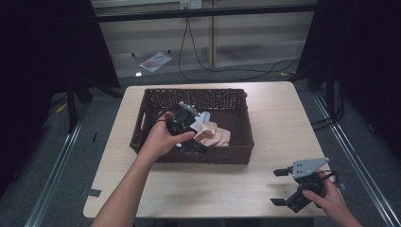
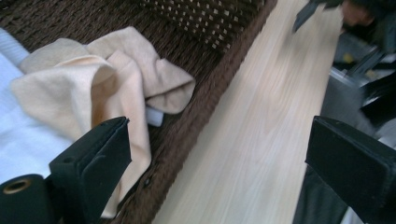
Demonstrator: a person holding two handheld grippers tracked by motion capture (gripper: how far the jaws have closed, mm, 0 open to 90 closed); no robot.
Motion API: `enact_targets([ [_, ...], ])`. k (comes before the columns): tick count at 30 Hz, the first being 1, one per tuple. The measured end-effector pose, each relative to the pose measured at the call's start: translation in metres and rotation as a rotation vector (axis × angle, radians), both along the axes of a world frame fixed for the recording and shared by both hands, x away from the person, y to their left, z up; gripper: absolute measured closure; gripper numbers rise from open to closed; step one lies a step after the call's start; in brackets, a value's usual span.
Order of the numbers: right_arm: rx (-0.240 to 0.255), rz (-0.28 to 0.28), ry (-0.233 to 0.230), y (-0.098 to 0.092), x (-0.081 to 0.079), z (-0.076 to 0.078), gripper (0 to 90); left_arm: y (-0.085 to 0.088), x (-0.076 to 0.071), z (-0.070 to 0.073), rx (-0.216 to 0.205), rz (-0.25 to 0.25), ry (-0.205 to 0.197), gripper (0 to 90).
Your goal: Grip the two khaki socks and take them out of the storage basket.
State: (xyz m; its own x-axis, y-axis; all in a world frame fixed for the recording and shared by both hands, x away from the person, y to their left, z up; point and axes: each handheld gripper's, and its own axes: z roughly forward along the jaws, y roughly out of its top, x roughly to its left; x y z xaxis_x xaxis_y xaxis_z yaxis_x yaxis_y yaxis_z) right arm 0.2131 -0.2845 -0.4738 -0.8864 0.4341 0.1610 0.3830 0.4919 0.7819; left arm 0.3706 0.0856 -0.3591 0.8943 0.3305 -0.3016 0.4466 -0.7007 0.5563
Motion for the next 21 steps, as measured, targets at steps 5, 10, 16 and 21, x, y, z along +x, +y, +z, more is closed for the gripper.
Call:
enact_targets([
  [5,0.003,0.001,-0.001,0.000,0.000,0.000,1.5,-0.001,0.018,-0.001,-0.005,0.046,0.014,6.3],
  [10,0.006,0.003,0.000,0.000,0.000,0.000,1.5,-0.003,0.032,-0.006,0.011,0.085,0.016,6.3],
  [16,0.003,0.004,-0.002,0.000,0.000,0.000,1.5,-0.002,0.045,-0.017,0.041,0.135,0.027,6.4],
  [21,0.003,0.005,-0.003,0.000,0.000,0.000,1.5,-0.003,0.054,-0.025,0.058,0.165,0.039,6.2],
])
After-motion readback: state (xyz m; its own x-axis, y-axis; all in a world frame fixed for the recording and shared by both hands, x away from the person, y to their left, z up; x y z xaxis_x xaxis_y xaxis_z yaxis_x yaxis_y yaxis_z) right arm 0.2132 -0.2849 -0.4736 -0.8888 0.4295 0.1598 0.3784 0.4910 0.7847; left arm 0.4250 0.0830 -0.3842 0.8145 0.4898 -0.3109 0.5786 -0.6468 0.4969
